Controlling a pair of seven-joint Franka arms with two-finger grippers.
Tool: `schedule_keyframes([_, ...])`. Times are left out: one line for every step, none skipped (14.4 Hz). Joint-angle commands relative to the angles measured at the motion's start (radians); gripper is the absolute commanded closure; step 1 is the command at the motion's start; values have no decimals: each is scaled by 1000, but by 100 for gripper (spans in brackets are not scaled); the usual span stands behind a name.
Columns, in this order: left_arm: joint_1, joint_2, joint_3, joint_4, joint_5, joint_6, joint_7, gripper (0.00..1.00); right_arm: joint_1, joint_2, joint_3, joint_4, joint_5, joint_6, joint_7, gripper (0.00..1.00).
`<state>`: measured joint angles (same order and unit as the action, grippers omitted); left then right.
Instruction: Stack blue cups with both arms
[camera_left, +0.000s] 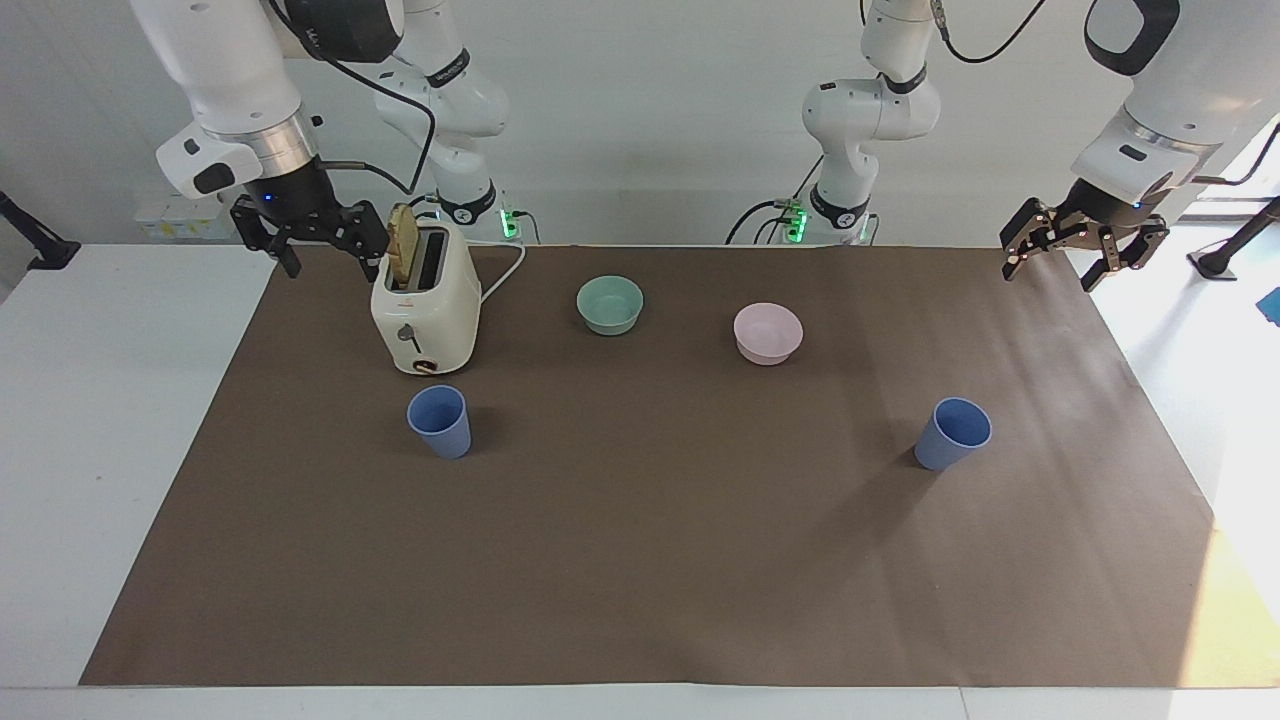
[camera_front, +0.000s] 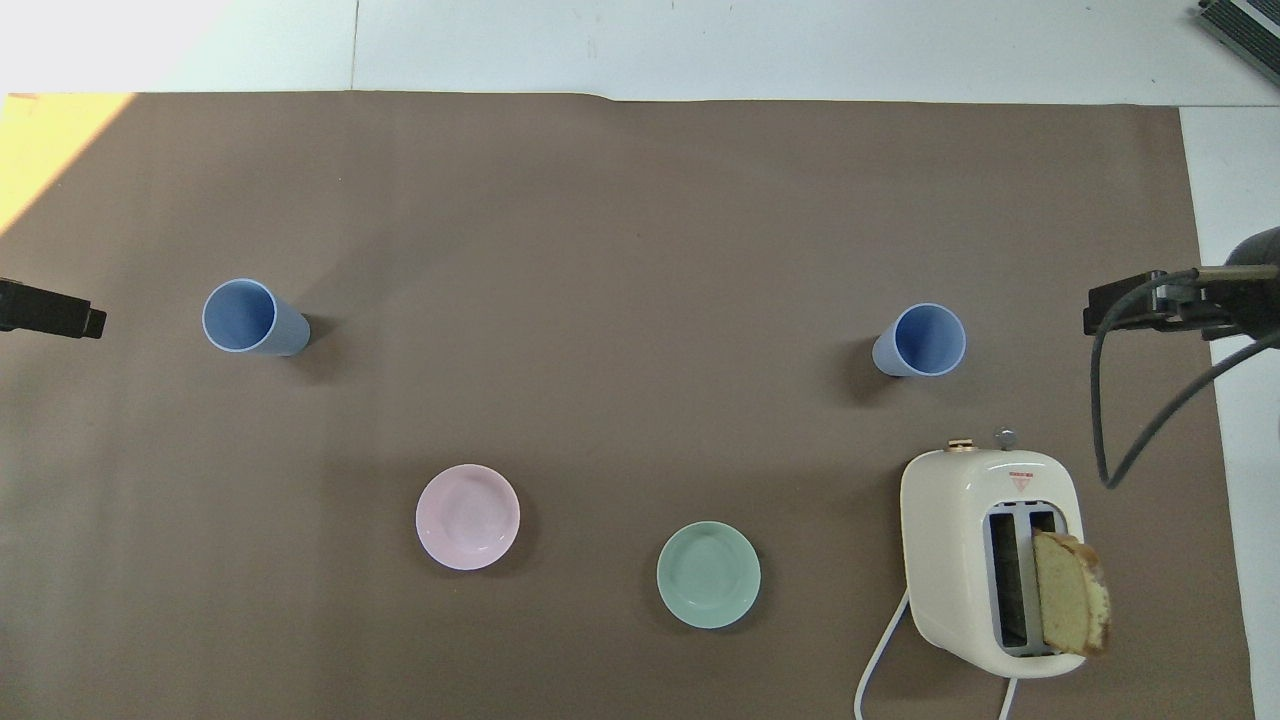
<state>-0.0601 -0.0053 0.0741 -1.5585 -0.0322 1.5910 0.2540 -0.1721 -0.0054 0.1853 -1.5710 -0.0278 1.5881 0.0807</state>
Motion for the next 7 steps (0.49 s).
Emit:
schedule_keyframes([-1, 1, -4, 14, -5, -22, 1, 0, -10, -4, 8, -3, -4, 6, 14, 0])
schedule_keyframes([-3, 1, -5, 14, -5, -25, 1, 0, -10, -4, 8, -4, -3, 6, 14, 0])
schedule_keyframes([-3, 1, -5, 14, -5, -25, 1, 0, -10, -4, 8, -4, -3, 7, 14, 0])
schedule_keyframes([-3, 1, -4, 14, -5, -25, -1, 0, -10, -4, 8, -3, -3, 7, 14, 0])
schedule_keyframes([-3, 1, -4, 14, -5, -25, 1, 0, -10, -4, 8, -3, -3, 7, 14, 0])
schedule_keyframes([-3, 1, -4, 14, -5, -23, -1, 0, -10, -4, 8, -3, -4, 7, 13, 0])
schedule_keyframes([-3, 1, -4, 14, -5, -23, 1, 0, -12, -1, 6, 0, -4, 9, 13, 0])
